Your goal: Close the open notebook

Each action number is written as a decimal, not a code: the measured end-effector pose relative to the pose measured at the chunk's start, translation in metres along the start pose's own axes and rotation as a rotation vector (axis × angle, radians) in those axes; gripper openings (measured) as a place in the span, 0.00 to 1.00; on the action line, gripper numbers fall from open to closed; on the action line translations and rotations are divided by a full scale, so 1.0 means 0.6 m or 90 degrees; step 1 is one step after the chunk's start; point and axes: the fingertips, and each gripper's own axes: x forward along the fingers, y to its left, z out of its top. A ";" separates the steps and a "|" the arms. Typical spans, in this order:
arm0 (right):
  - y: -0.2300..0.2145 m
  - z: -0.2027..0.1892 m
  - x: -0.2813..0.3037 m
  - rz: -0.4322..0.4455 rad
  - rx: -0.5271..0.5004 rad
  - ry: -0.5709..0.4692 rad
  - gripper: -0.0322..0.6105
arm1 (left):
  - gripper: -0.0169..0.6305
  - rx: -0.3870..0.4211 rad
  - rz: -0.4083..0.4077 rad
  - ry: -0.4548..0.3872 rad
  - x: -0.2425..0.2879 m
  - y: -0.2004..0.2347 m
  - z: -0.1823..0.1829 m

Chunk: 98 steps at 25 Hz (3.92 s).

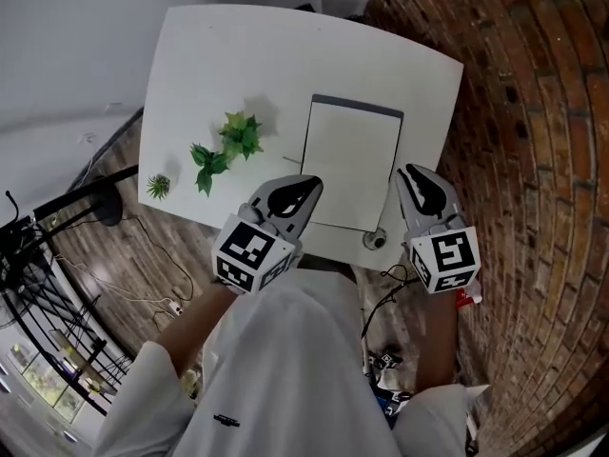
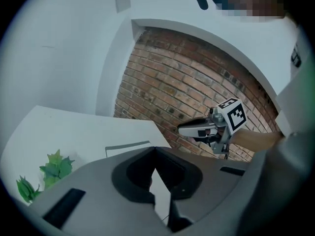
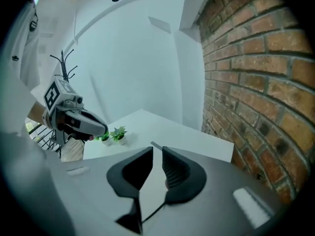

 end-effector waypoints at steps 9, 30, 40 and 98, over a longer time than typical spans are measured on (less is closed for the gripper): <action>-0.077 -0.051 0.113 0.121 -0.037 0.092 0.26 | 0.04 -0.040 0.038 0.028 0.078 0.020 -0.031; -0.114 -0.118 0.267 0.287 -0.198 0.242 0.36 | 0.04 -0.084 0.063 0.058 0.162 0.070 -0.092; -0.123 -0.161 0.281 0.352 -0.253 0.350 0.41 | 0.04 -0.086 0.066 0.066 0.177 0.071 -0.124; -0.156 -0.171 0.291 0.365 -0.373 0.553 0.10 | 0.04 -0.121 0.084 0.134 0.221 0.087 -0.223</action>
